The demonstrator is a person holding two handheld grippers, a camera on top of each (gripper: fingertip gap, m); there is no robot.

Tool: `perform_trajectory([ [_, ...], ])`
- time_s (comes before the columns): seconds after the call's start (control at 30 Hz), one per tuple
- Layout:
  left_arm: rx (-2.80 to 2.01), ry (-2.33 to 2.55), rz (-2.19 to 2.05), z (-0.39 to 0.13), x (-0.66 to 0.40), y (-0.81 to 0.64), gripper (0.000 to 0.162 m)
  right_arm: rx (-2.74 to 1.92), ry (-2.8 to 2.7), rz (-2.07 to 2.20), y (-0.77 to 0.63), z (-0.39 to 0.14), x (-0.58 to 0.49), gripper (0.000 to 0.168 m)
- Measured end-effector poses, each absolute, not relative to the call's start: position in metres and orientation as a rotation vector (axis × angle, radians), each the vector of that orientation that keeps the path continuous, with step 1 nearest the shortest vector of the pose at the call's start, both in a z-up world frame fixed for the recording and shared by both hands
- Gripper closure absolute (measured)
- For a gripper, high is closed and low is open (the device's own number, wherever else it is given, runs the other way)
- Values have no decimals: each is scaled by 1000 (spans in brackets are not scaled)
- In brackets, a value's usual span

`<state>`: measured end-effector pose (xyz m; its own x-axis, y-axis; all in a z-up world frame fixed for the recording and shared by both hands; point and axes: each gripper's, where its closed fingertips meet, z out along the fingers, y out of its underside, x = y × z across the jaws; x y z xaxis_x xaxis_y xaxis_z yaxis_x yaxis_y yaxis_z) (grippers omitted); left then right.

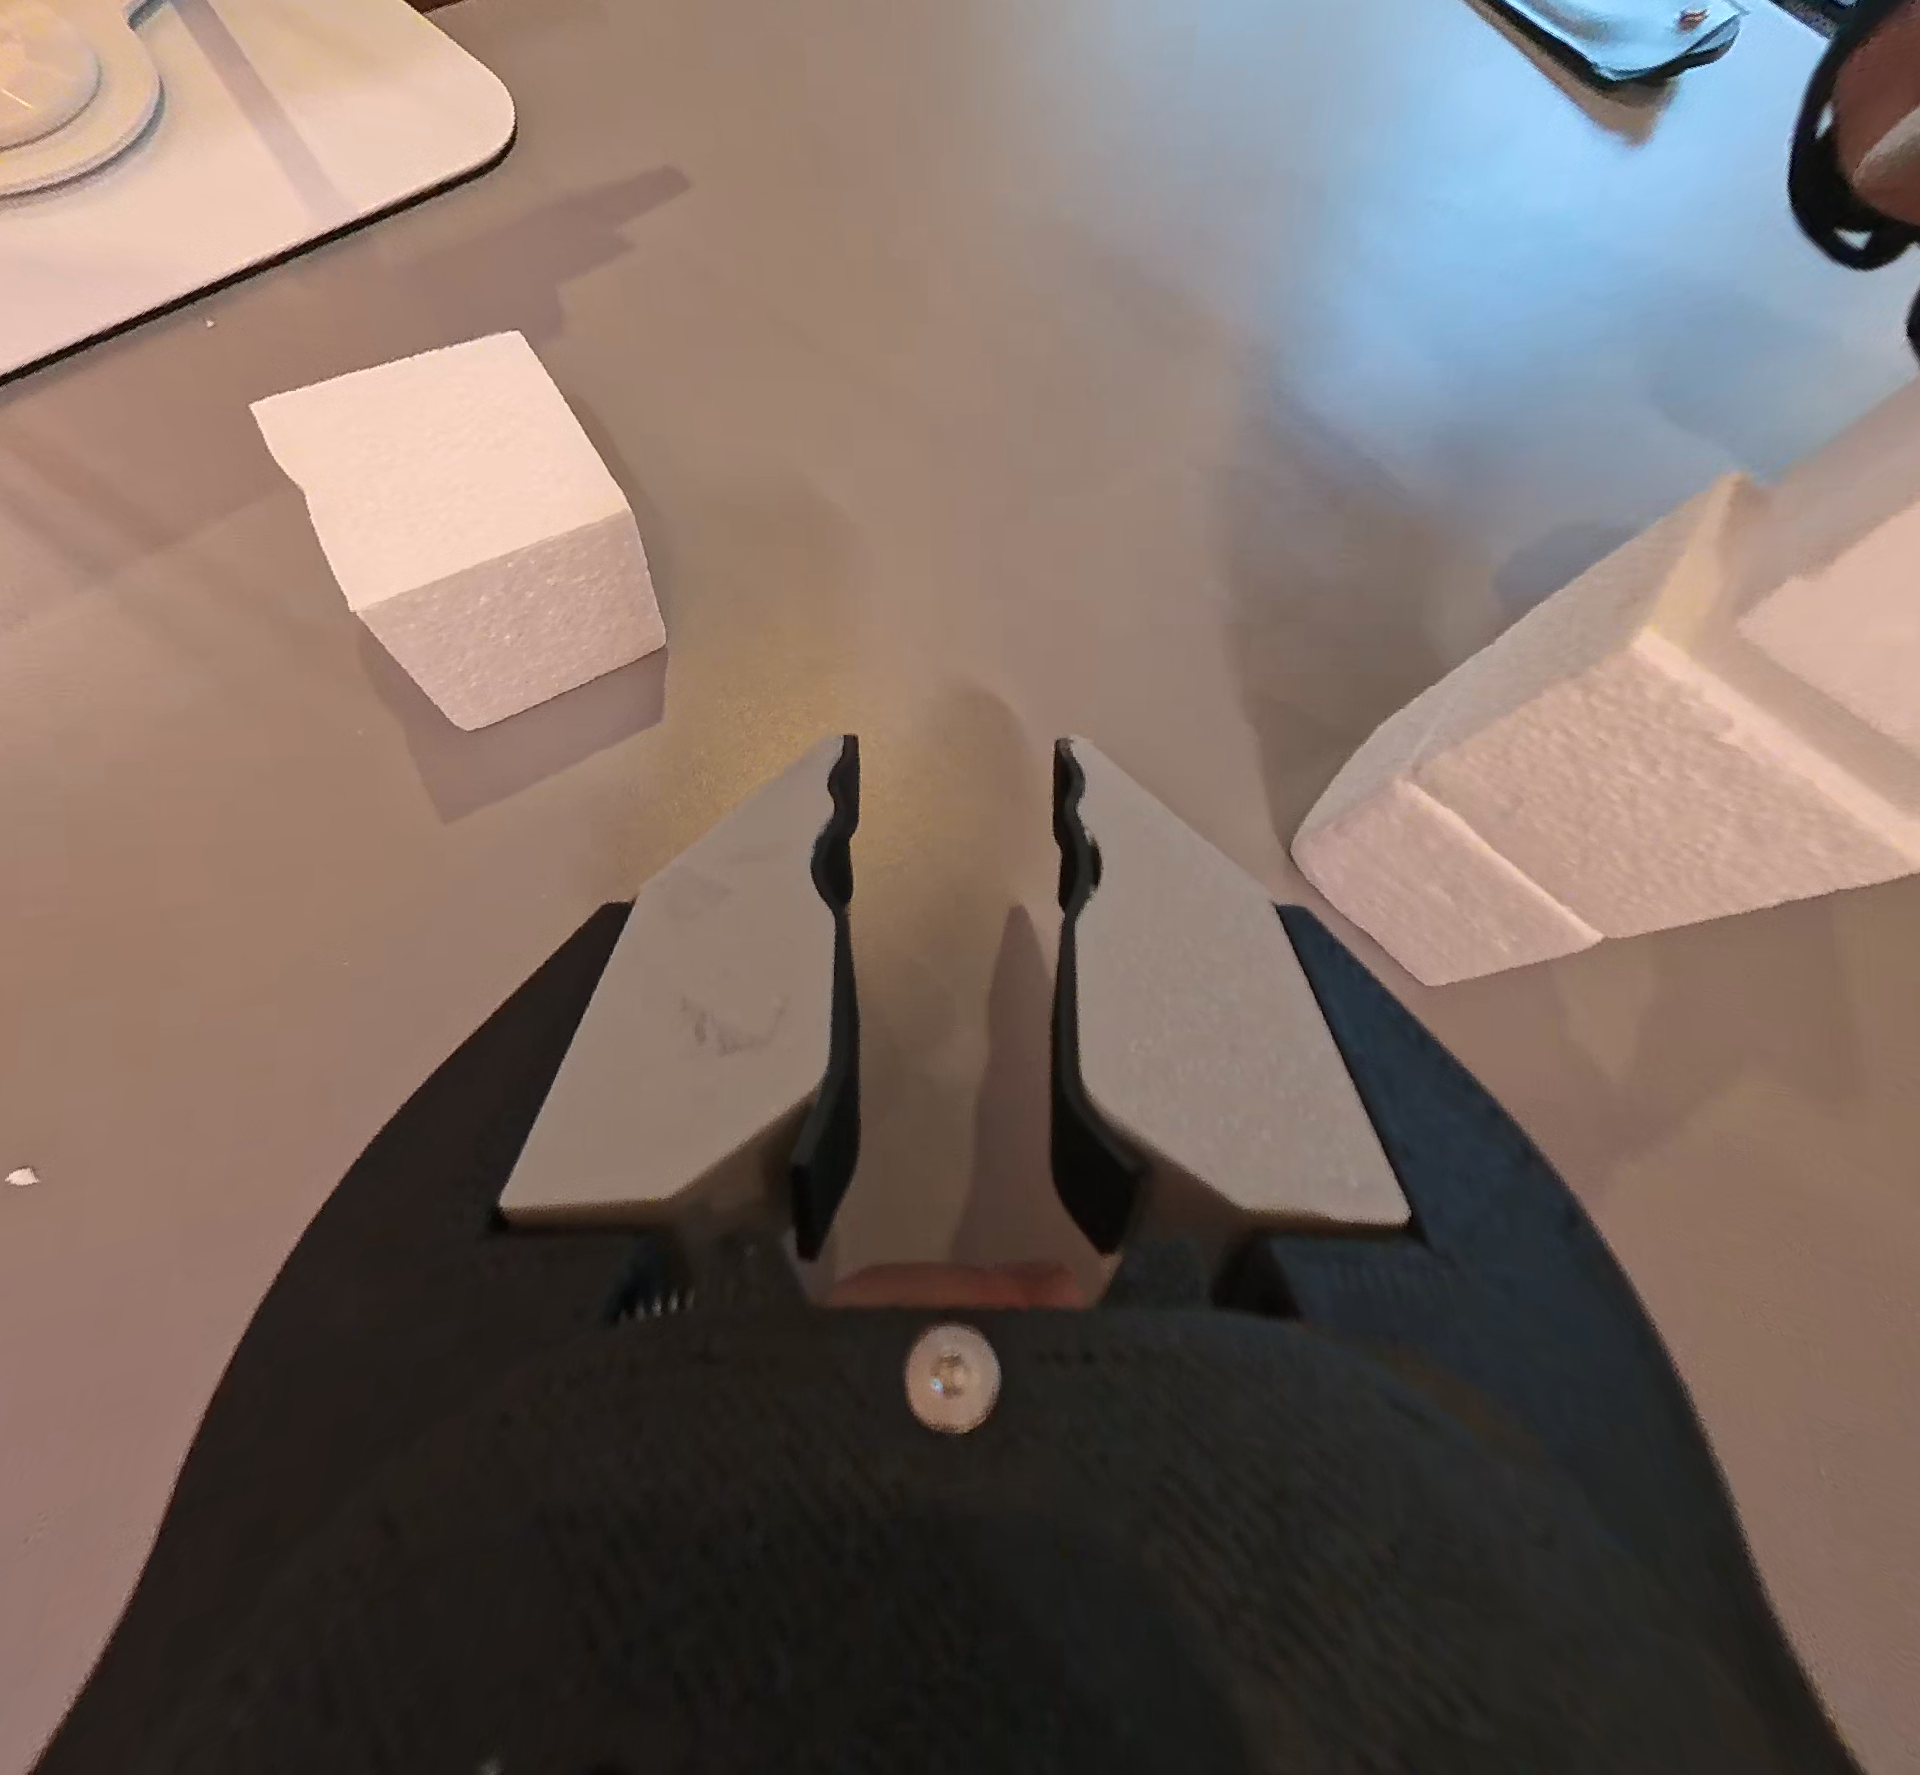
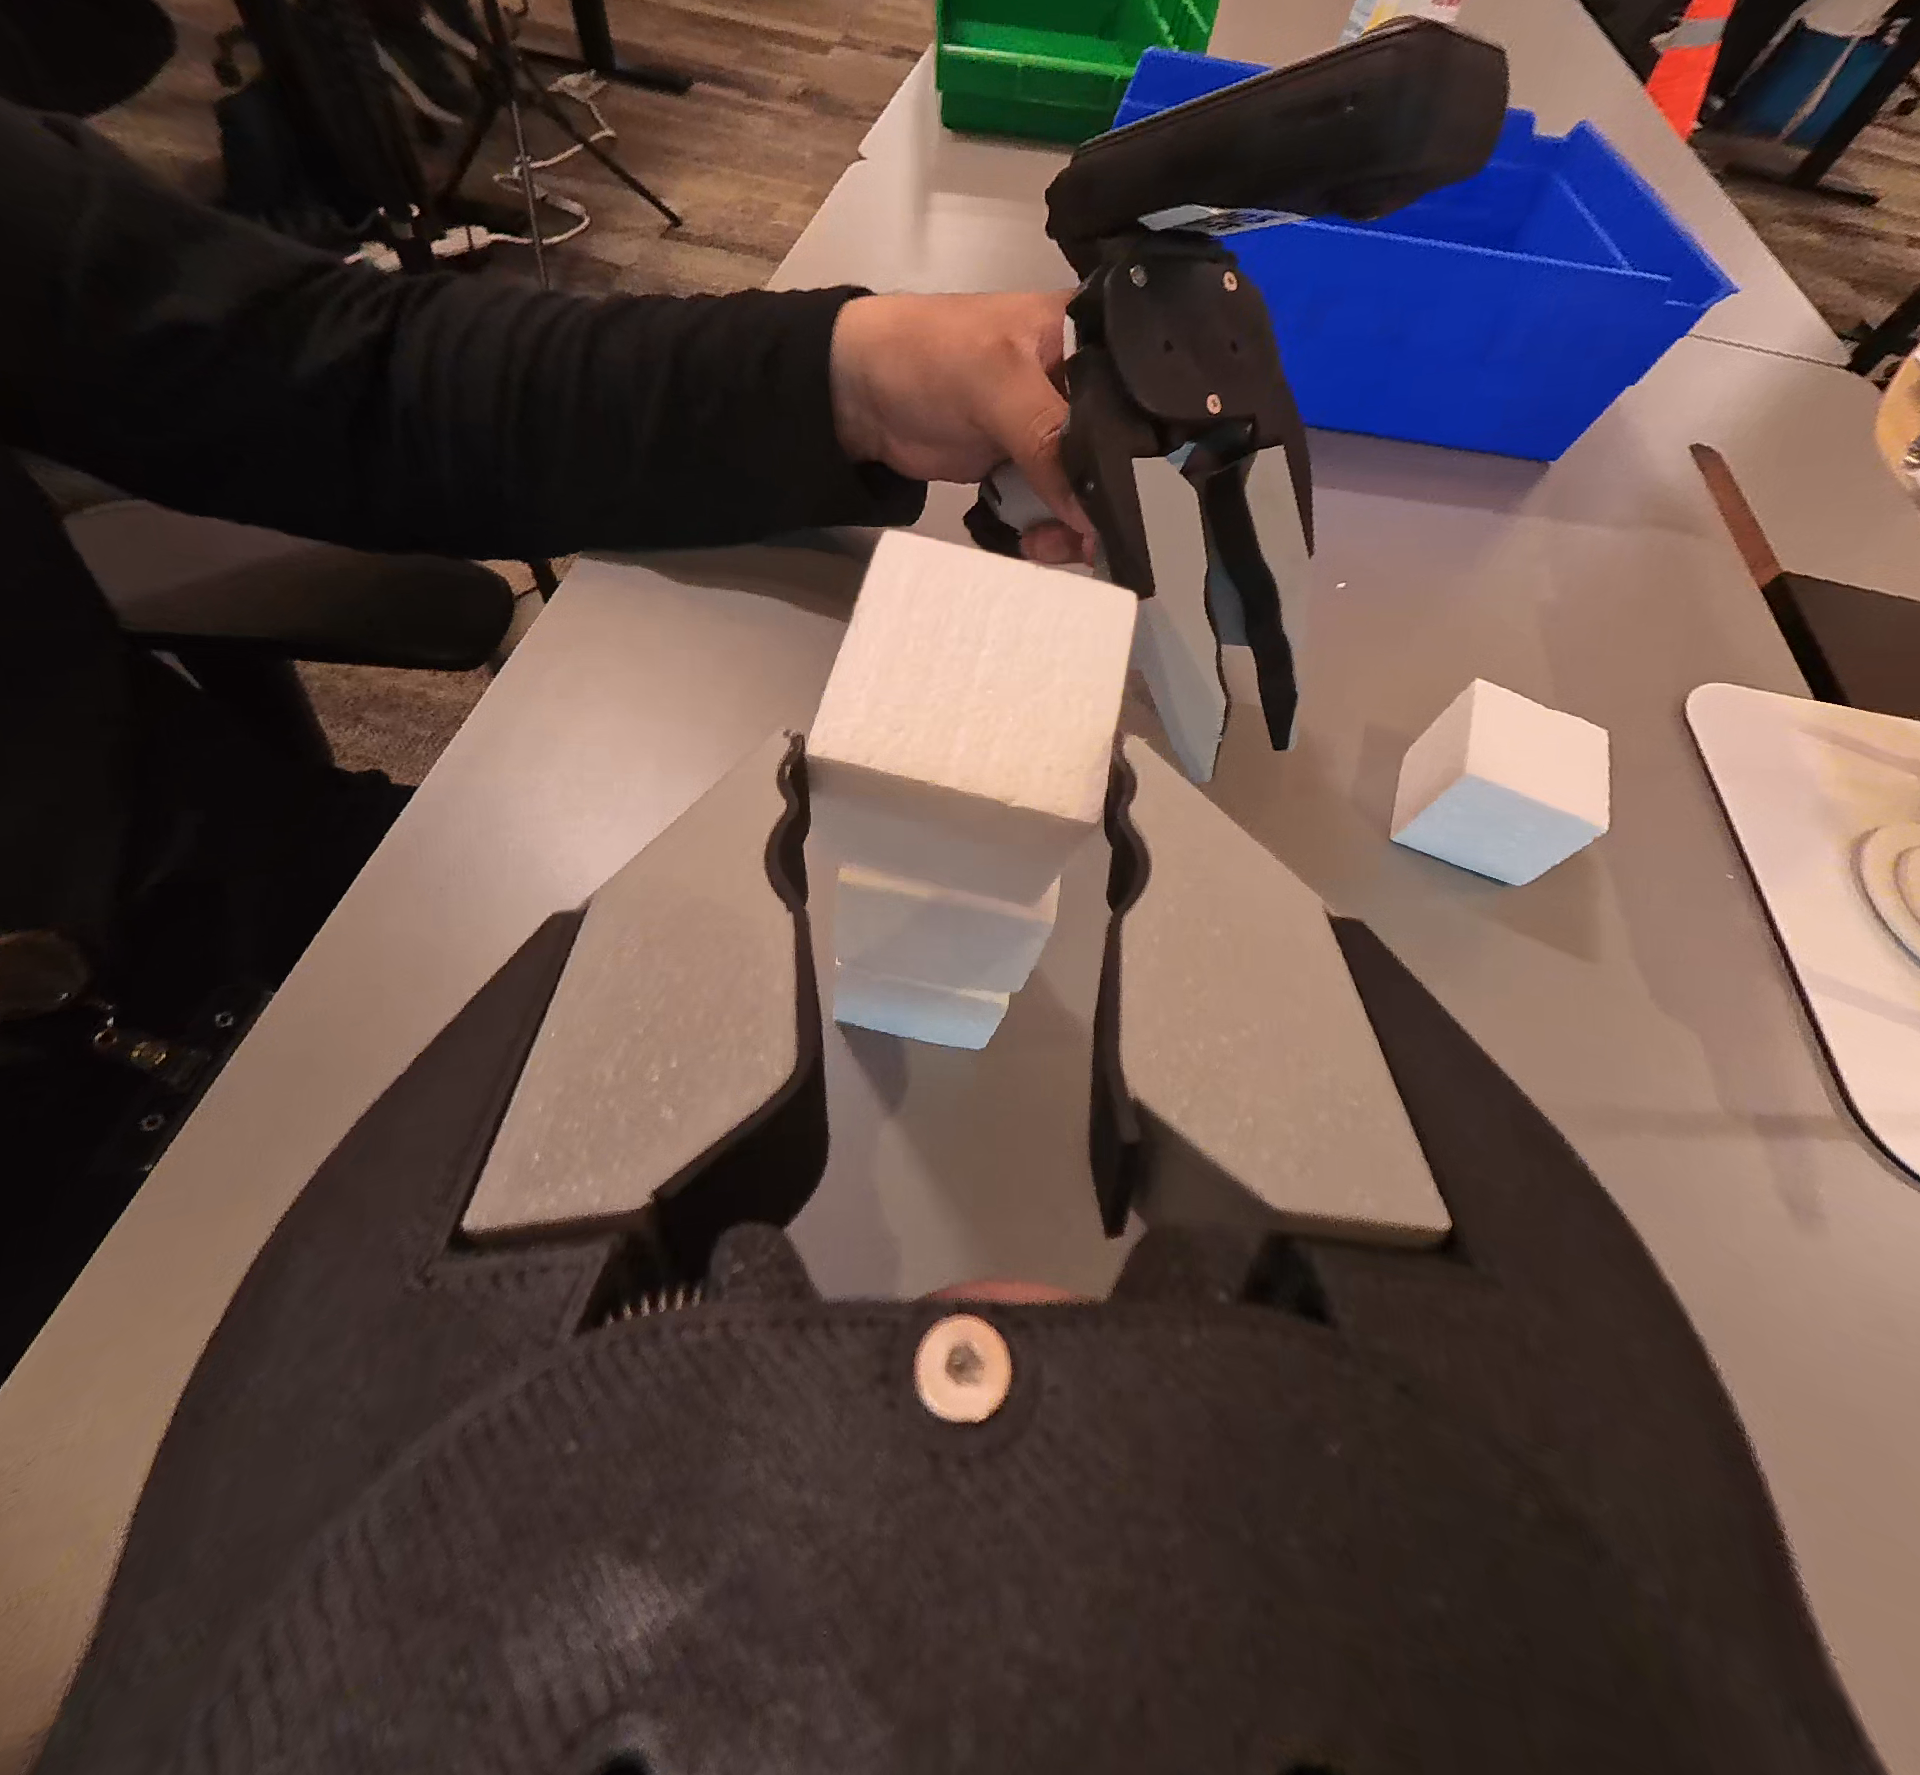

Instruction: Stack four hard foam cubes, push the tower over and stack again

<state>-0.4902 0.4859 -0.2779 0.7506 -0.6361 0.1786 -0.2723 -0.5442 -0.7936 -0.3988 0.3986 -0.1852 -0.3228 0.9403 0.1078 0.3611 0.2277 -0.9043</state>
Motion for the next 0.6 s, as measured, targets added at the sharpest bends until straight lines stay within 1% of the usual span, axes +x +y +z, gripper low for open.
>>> perform_trajectory([
  [0.27,-2145,669,-587,-277,-491,487,127,-1133,-1893,1125,395,-174,-401,113],
  [0.47,-2149,683,-581,-278,-489,486,127,-1155,-1917,1082,399,-183,-402,113],
  [0.6,-2153,687,-579,-279,-489,486,127,-1162,-1897,1093,401,-180,-401,113],
])
